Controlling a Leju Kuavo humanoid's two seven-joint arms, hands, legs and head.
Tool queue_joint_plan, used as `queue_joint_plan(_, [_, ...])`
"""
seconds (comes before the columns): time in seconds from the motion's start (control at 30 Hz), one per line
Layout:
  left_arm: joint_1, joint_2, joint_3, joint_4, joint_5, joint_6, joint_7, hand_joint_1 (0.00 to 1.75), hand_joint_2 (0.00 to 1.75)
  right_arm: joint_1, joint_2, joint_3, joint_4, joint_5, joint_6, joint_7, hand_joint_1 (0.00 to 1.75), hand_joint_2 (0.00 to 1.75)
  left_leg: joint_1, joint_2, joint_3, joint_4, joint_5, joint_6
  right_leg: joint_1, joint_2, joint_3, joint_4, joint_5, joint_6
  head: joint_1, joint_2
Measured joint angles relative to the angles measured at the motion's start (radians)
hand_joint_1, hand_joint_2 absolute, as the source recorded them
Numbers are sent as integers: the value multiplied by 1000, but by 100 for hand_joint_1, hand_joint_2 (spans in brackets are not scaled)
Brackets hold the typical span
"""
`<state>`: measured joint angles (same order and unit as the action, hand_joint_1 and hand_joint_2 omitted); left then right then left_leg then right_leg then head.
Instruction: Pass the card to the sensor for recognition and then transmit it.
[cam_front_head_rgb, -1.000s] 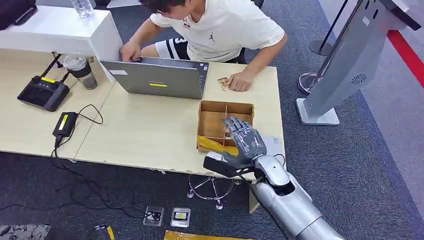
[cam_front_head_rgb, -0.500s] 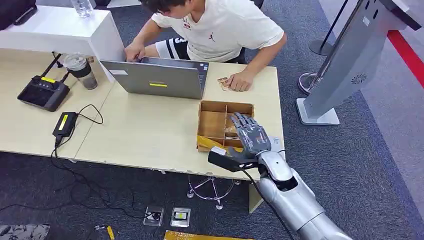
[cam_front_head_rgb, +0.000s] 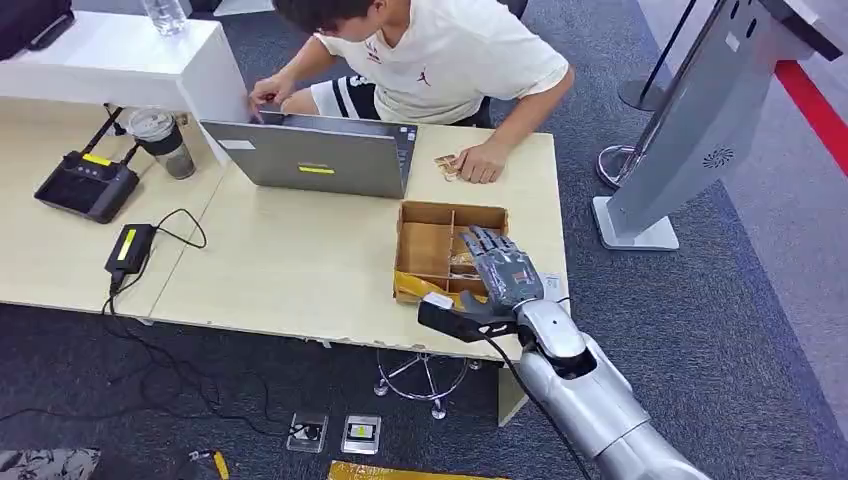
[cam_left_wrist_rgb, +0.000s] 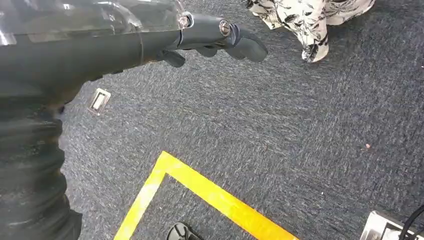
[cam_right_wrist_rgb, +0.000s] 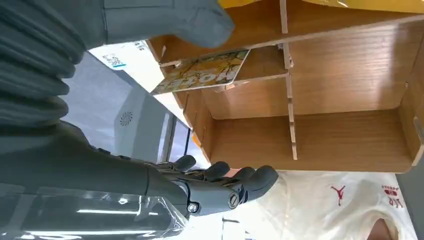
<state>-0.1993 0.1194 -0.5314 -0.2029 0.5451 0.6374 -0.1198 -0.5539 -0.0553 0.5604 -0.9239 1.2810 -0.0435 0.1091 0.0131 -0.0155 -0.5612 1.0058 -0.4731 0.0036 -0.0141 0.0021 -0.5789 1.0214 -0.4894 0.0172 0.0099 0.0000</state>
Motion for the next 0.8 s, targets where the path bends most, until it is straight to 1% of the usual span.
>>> queue_joint_plan(0.03, [0,0,0,0,0,0,0,0,175,0,0,-1,0,0,1,1,30,175,0,0,0,0,0,0,0,0,0,0,0,0,0,0])
queue_joint_plan(0.27, [0,0,0,0,-1,0,2,0,175,0,0,-14,0,0,5,3,30,175,0,0,0,0,0,0,0,0,0,0,0,0,0,0])
queue_joint_plan(0.33, [0,0,0,0,-1,0,2,0,175,0,0,-14,0,1,8,5,33,175,0,0,0,0,0,0,0,0,0,0,0,0,0,0])
queue_joint_plan(0.4, [0,0,0,0,-1,0,2,0,175,0,0,-15,0,3,10,8,33,175,0,0,0,0,0,0,0,0,0,0,0,0,0,0])
queue_joint_plan(0.47, [0,0,0,0,-2,0,2,0,175,0,-1,-19,0,6,14,12,42,175,0,0,0,0,0,0,0,0,0,0,0,0,0,0])
queue_joint_plan(0.5, [0,0,0,0,-2,0,2,0,175,0,-1,-21,0,7,15,14,44,175,0,0,0,0,0,0,0,0,0,0,0,0,0,0])
queue_joint_plan(0.53, [0,0,0,0,-1,0,2,0,175,0,-1,-22,0,7,16,15,70,175,0,0,0,0,0,0,0,0,0,0,0,0,0,0])
queue_joint_plan(0.6, [0,0,0,0,-2,0,2,0,175,0,-2,-23,0,10,20,16,70,175,0,0,0,0,0,0,0,0,0,0,0,0,0,0])
queue_joint_plan(0.63, [0,0,0,0,-2,0,2,0,175,0,-2,-23,0,12,23,17,51,175,0,0,0,0,0,0,0,0,0,0,0,0,0,0])
queue_joint_plan(0.67, [0,0,0,0,-2,0,3,0,175,0,-2,-23,0,14,26,20,42,175,0,0,0,0,0,0,0,0,0,0,0,0,0,0])
queue_joint_plan(0.73, [0,0,0,0,-2,0,4,0,175,0,-3,-24,0,18,36,27,45,175,0,0,0,0,0,0,0,0,0,0,0,0,0,0])
queue_joint_plan(0.77, [0,0,0,0,-2,0,4,0,175,0,-4,-24,0,18,40,30,52,175,0,0,0,0,0,0,0,0,0,0,0,0,0,0])
queue_joint_plan(0.8, [0,0,0,0,-2,0,4,0,175,1,-5,-24,0,19,44,35,52,175,0,0,0,0,0,0,0,0,0,0,0,0,0,0])
